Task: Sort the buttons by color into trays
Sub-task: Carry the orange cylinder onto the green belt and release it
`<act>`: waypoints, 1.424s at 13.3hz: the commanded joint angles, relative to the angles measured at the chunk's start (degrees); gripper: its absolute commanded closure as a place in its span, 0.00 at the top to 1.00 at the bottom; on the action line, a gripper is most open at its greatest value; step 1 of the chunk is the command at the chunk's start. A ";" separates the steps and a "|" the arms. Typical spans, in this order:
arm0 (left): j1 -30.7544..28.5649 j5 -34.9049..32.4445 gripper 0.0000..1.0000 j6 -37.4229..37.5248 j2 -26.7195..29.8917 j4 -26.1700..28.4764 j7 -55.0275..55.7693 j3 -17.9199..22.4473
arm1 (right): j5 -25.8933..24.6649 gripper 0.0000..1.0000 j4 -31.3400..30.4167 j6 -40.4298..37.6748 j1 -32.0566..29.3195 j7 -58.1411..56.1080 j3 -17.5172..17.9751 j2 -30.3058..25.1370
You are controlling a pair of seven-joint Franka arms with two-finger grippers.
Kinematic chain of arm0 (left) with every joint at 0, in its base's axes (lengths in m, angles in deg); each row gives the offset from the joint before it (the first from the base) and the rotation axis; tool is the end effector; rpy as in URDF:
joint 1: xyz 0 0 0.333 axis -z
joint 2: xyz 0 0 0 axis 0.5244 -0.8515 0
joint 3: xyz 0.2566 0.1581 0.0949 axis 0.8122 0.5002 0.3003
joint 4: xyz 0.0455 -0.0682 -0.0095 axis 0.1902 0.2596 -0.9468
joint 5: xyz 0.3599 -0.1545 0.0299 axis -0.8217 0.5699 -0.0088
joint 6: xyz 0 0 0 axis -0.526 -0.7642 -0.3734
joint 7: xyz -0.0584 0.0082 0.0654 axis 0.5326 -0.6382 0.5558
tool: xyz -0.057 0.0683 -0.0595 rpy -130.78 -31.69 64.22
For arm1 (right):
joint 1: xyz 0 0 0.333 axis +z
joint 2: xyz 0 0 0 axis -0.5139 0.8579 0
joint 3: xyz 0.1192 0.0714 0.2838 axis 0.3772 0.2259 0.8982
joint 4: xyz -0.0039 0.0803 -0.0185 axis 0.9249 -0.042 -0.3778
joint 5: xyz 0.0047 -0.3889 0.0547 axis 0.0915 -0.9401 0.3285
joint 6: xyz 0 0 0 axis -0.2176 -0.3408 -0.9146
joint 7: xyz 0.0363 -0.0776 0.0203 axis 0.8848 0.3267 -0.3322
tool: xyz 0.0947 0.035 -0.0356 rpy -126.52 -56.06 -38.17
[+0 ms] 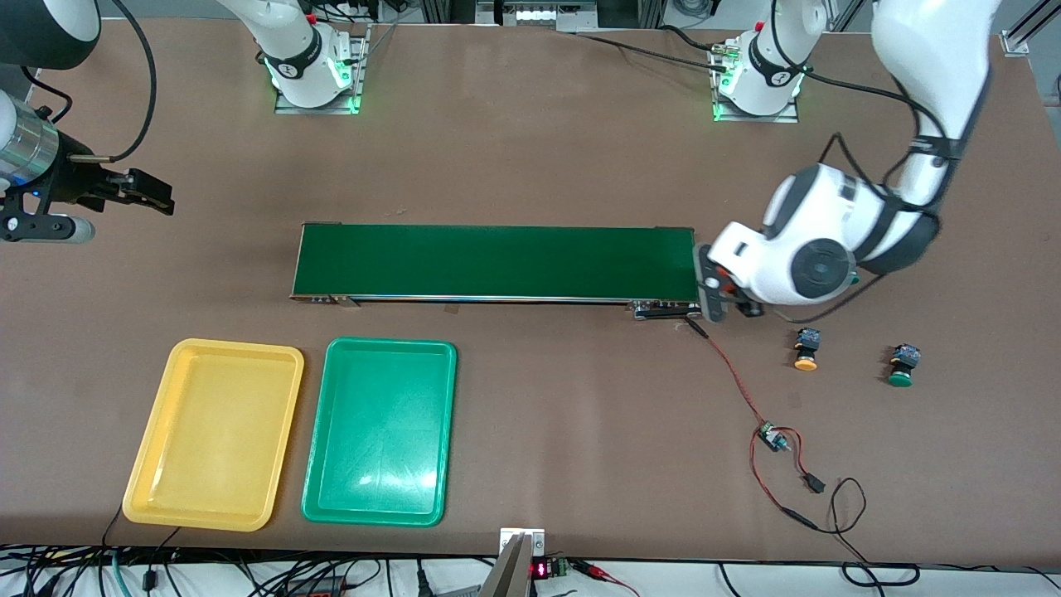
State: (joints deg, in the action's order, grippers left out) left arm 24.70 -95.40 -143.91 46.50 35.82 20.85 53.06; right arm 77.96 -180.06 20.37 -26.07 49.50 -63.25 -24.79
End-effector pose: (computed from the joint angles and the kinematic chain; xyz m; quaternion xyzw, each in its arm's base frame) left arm 0.5713 -0.2084 0.3018 0.7388 -0.6544 -0.1344 0.0885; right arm 0.5551 0.0032 0.5576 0.9976 -0.0085 -0.0630 0.0277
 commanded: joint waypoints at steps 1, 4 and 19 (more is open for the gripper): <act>1.83 -0.76 0.19 -3.78 -1.92 0.09 -1.00 -0.88 | -0.08 1.00 0.38 -0.52 0.25 0.23 0.05 0.12; 5.51 -0.76 0.19 -8.45 -3.77 0.97 -0.56 -1.06 | -0.08 1.00 0.29 -0.52 0.25 0.23 0.05 0.12; 4.13 -2.61 1.00 8.40 -0.35 -6.84 26.83 -0.18 | 1.59 1.00 0.29 -0.52 0.16 0.41 -0.04 0.12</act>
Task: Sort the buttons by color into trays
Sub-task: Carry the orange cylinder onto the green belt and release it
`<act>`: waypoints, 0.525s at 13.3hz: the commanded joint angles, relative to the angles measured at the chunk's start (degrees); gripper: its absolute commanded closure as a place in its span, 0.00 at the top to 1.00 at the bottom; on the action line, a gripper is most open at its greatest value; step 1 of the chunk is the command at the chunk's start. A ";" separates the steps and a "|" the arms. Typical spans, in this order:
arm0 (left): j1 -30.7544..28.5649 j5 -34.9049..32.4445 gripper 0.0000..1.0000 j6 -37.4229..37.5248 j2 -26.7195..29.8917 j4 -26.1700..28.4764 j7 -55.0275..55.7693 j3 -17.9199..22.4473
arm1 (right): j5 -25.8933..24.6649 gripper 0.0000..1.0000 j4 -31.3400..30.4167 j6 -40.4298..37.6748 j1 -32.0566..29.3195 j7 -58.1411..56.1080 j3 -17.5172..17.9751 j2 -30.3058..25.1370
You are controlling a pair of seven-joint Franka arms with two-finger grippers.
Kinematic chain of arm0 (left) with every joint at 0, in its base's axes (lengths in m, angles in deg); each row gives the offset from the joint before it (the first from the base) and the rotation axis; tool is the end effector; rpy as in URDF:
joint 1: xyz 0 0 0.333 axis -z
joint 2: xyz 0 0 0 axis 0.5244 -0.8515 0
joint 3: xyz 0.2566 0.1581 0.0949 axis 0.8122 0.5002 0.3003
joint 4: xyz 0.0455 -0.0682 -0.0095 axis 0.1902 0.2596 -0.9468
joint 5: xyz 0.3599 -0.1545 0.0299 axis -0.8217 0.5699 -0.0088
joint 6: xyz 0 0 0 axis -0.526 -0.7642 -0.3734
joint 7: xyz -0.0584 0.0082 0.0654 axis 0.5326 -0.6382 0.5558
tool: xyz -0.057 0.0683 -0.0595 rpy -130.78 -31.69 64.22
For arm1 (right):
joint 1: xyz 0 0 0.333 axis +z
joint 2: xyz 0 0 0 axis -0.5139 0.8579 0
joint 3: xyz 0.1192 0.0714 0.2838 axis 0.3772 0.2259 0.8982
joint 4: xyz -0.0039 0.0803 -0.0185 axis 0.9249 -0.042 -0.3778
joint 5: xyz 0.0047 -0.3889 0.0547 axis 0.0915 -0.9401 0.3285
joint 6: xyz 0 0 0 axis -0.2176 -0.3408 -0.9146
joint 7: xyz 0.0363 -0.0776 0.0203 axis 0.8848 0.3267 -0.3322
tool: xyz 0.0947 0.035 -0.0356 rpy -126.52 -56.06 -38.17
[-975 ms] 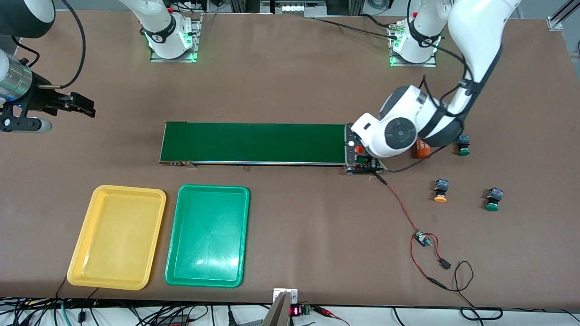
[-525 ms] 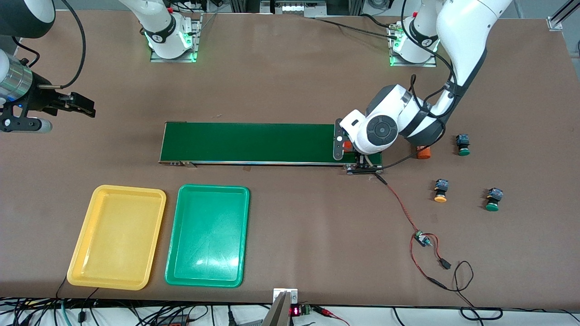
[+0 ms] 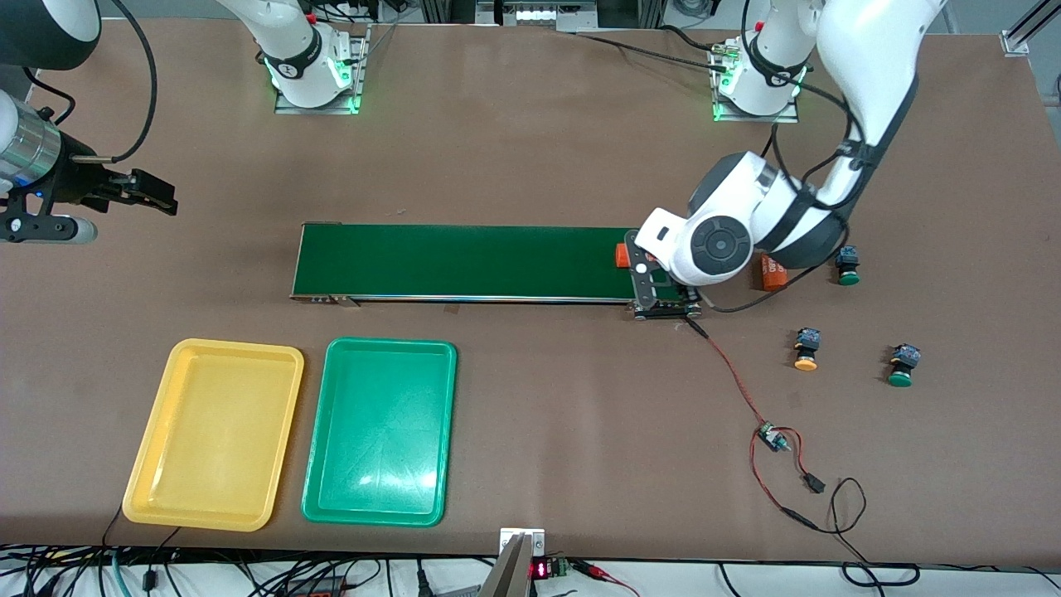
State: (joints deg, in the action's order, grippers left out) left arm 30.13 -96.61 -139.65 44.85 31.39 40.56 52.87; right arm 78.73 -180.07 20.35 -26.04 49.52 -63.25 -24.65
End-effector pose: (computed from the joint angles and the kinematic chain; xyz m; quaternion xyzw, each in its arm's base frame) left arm 0.5625 -0.2601 0.3135 0.8126 -0.5574 -0.1613 0.0537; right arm 0.5555 0.0050 0.5561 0.9976 -0.0089 -0.0646 0.0212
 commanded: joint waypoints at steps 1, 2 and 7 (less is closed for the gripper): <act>-2.18 -1.48 1.00 4.93 1.21 -3.99 10.71 0.10 | 0.82 1.00 0.30 -0.50 0.12 0.39 -0.05 -0.03; -2.97 -2.18 1.00 4.94 1.21 -5.13 14.75 0.97 | 0.82 1.00 0.30 -0.50 0.12 0.30 -0.05 -0.03; -4.74 -5.97 1.00 4.42 -1.67 -15.50 24.20 9.12 | 0.82 1.00 0.30 -0.50 0.12 0.30 -0.05 -0.03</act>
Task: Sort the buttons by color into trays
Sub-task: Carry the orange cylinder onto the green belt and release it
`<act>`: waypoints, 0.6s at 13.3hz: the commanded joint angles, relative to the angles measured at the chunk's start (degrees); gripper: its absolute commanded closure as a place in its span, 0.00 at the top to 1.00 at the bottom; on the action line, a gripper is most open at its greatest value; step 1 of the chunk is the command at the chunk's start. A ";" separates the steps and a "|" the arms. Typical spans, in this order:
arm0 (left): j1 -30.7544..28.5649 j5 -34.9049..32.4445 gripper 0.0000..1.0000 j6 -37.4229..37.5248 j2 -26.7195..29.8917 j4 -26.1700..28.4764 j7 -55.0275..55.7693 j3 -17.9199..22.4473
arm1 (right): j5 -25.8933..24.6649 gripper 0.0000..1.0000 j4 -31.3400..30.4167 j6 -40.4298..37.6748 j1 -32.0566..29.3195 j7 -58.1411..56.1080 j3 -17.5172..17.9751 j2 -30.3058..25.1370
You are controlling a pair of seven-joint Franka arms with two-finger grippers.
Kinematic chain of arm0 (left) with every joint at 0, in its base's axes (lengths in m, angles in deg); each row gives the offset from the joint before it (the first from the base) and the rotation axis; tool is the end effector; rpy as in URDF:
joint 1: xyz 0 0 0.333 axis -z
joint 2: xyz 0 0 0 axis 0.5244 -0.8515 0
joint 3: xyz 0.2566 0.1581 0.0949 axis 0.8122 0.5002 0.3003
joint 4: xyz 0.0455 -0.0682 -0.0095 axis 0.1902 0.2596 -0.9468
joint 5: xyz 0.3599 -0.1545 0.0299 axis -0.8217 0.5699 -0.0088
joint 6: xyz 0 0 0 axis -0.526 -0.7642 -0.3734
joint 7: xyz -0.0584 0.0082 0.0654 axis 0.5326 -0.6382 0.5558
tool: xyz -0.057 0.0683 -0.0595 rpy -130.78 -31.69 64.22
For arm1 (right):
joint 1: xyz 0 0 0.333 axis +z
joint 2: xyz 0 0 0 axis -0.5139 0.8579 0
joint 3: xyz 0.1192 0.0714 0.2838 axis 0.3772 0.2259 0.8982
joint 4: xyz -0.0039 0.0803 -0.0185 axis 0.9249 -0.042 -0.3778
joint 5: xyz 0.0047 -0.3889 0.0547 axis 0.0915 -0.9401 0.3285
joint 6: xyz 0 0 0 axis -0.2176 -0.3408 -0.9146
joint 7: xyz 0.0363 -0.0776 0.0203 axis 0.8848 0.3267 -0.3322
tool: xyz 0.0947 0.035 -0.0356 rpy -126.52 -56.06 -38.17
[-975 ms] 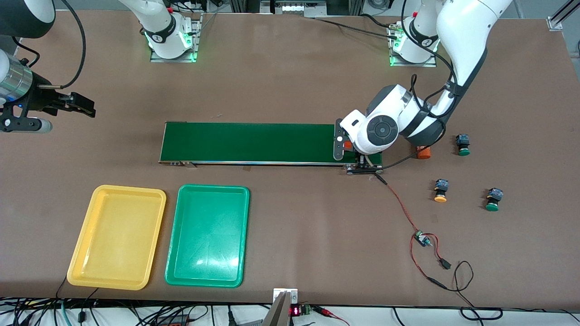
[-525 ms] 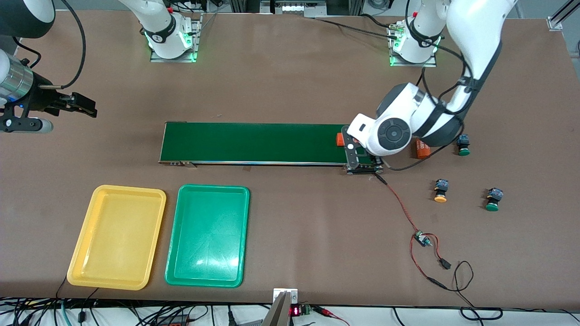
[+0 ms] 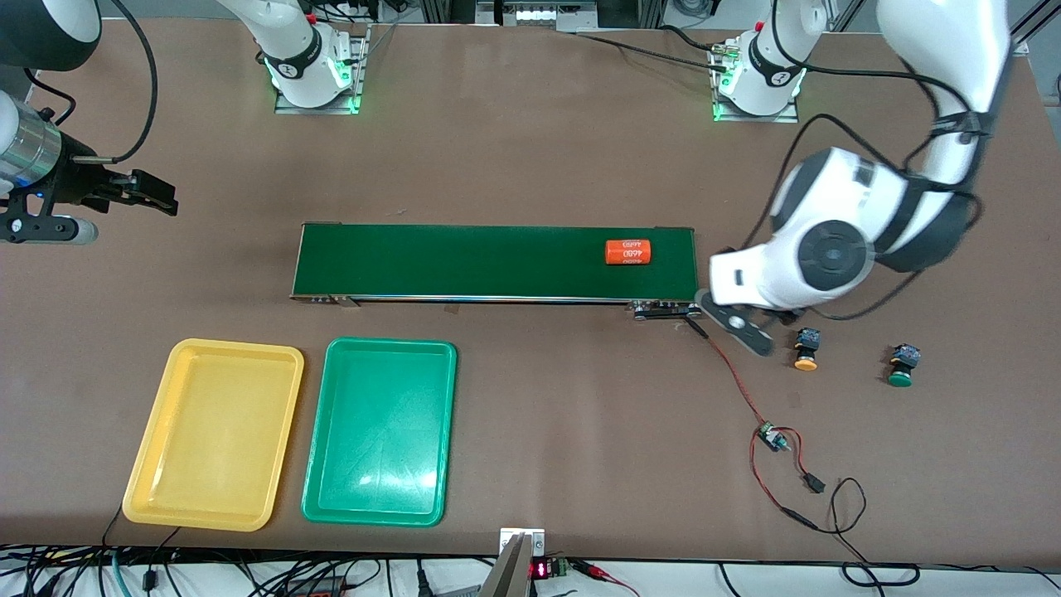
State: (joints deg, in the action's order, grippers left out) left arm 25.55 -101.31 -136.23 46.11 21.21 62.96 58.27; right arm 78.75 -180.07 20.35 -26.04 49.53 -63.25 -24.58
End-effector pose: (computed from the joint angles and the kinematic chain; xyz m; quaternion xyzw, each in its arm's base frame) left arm 0.6370 -0.1524 0.3875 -0.9446 0.3087 0.1070 0.0297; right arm 0.5558 0.0050 0.5554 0.9976 -0.0090 -0.0652 0.0211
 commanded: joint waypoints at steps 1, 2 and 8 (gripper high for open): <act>-0.68 -0.92 1.00 0.30 -6.17 -7.77 1.89 5.58 | 0.80 1.00 0.29 -0.50 0.13 0.38 -0.04 -0.09; -1.30 -0.92 1.00 0.29 -7.59 -10.23 1.28 5.95 | 0.80 1.00 0.29 -0.50 0.13 0.39 -0.04 -0.01; -4.99 0.32 1.00 -2.33 -10.24 -2.19 10.23 6.30 | -0.69 1.00 2.40 -0.59 0.65 -0.15 0.04 0.96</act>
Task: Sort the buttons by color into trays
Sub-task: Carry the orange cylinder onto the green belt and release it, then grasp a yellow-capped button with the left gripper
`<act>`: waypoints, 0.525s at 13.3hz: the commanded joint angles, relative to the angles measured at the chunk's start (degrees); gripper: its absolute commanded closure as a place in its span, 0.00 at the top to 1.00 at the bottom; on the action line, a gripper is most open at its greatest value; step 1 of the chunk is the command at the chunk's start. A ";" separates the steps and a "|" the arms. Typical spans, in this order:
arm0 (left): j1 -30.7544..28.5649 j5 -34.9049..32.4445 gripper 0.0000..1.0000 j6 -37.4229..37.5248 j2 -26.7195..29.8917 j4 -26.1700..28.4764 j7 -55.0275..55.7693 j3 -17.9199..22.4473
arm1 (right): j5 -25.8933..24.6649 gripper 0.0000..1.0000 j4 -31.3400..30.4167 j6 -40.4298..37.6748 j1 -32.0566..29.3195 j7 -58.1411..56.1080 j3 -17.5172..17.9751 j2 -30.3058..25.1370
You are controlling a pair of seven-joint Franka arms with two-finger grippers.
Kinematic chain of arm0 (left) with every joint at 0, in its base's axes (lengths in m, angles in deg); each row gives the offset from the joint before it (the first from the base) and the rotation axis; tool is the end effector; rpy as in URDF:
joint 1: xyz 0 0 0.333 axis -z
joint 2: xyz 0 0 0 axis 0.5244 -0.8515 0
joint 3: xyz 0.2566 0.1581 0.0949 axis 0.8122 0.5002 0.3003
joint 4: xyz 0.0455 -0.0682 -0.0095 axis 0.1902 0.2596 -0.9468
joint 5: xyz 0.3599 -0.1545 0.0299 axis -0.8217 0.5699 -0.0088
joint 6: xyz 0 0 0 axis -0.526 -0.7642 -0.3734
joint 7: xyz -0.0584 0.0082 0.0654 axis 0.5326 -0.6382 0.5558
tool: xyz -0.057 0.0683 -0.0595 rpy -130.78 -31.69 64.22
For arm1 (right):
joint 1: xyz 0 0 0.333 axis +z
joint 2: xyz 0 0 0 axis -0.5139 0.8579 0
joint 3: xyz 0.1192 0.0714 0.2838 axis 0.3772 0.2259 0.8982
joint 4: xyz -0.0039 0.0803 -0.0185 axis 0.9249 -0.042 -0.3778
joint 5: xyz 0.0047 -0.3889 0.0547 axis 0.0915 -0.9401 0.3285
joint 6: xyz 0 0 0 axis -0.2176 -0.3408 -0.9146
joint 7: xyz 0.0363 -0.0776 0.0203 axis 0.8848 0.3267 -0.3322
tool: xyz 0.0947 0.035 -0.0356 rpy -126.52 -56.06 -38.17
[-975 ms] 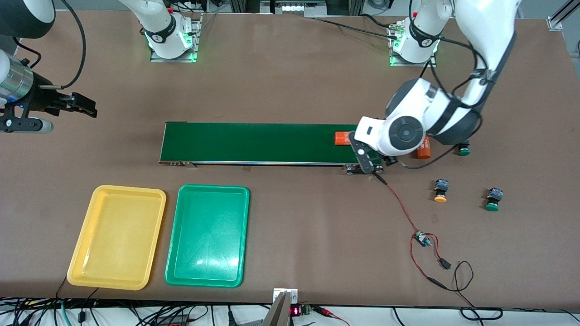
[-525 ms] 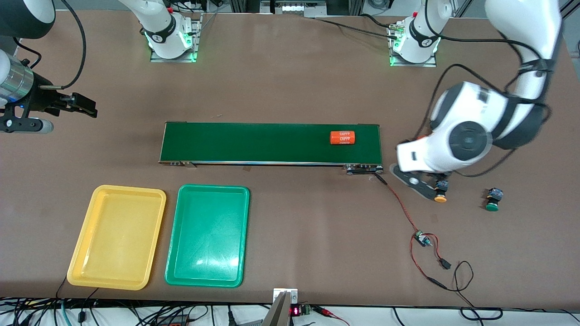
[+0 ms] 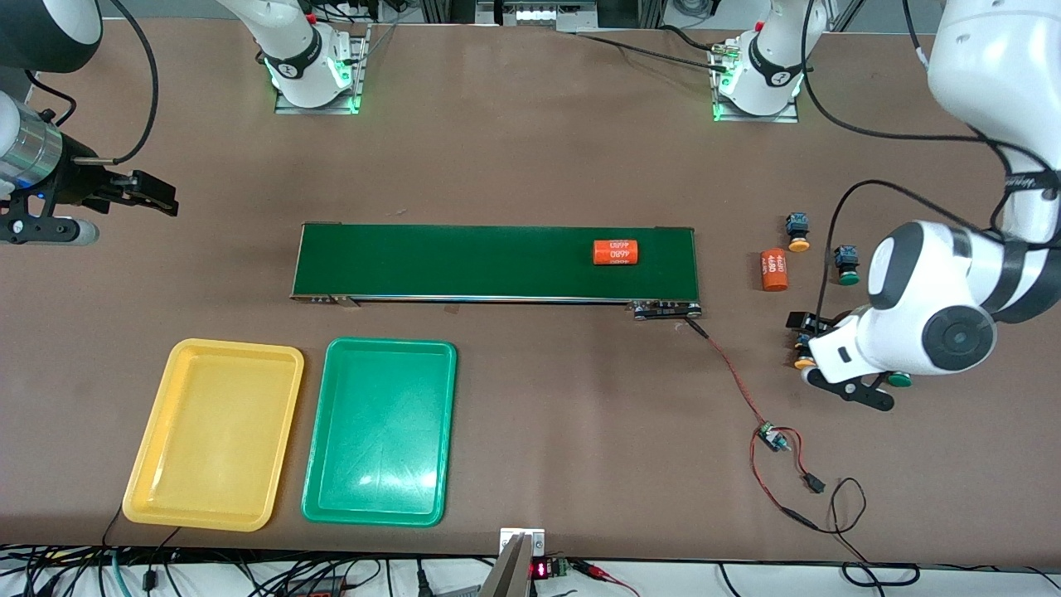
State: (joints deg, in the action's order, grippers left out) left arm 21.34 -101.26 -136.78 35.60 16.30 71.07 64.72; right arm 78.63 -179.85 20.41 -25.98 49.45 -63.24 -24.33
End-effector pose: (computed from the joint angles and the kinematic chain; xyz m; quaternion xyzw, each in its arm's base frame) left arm 0.6759 -0.0379 0.2965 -0.9758 0.1516 0.1564 0.0221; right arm 0.5573 0.0056 0.5548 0.9976 -0.0076 -0.0649 0.0223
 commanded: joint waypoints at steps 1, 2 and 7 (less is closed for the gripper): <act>-2.35 -0.25 1.00 -4.14 0.19 5.00 2.13 -0.14 | -0.22 1.00 3.14 -0.64 0.50 0.03 0.04 0.80; -3.06 -0.34 1.00 -8.08 0.19 8.16 2.13 -0.14 | -0.04 1.00 3.85 -0.64 0.16 -0.23 -0.14 0.89; -5.36 -0.61 1.00 -22.09 -0.95 15.56 2.12 1.35 | 0.05 1.00 3.85 -0.64 -0.11 0.55 -0.40 0.89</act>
State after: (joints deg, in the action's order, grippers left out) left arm 16.45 -101.32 -156.80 33.78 29.50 72.59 66.06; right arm 78.63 -177.32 20.45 -25.89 49.57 -63.54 -24.22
